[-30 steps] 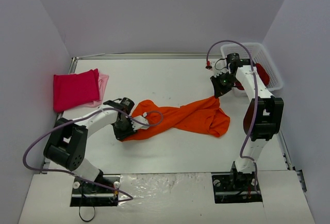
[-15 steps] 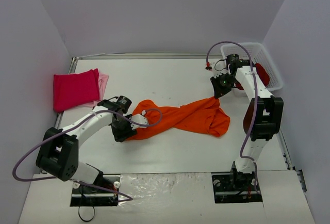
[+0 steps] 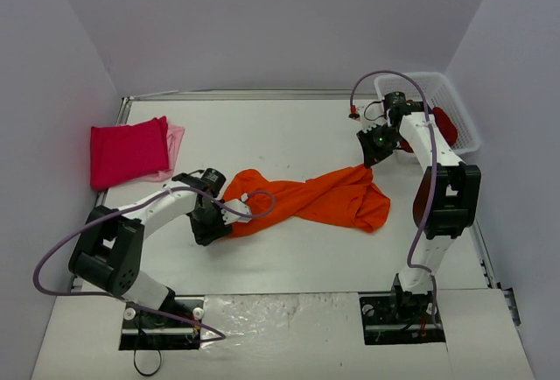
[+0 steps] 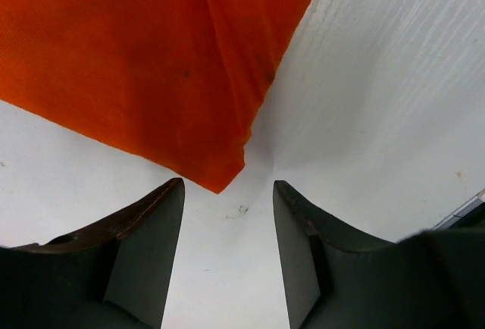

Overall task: Fold and stack the t-shirts
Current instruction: Flatten out the tshirt

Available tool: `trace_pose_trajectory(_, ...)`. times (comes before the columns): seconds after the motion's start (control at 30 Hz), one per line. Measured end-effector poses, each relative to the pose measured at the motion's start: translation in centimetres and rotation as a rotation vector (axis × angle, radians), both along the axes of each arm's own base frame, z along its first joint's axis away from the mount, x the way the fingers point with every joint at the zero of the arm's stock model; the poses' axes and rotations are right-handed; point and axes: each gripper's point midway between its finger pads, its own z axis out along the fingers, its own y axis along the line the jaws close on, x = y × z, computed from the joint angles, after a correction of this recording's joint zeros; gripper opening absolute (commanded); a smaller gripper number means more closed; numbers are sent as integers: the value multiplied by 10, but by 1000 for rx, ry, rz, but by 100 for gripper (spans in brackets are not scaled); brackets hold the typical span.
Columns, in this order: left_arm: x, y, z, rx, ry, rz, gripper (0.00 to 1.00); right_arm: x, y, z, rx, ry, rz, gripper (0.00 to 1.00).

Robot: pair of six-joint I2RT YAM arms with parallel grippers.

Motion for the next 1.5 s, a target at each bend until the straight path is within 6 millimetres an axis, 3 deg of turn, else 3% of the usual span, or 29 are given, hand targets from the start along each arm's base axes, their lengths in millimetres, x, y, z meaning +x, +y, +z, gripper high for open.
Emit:
trace_pose_trajectory(0.47, 8, 4, -13, 39, -10, 4, 48, 0, 0, -2, 0, 1, 0, 0)
trace_pose_trajectory(0.73, 15, 4, -13, 45, -28, 11, 20, 0, 0, -7, 0, 13, 0, 0)
trace_pose_trajectory(0.87, 14, 1, -12, 28, -22, 9, 13, 0, 0, -10, 0, 21, 1, 0)
trace_pose_trajectory(0.93, 12, -2, -12, 12, -11, 10, 3, 1, 0, -11, -1, 21, 1, 0)
trace_pose_trajectory(1.3, 9, -9, 2, -36, -16, 12, 2, 1, 0, -12, -2, 20, 0, 0)
trace_pose_trajectory(1.5, 26, 14, 16, 48, -129, 52, 2, 2, -2, -10, -14, 15, -7, 0)
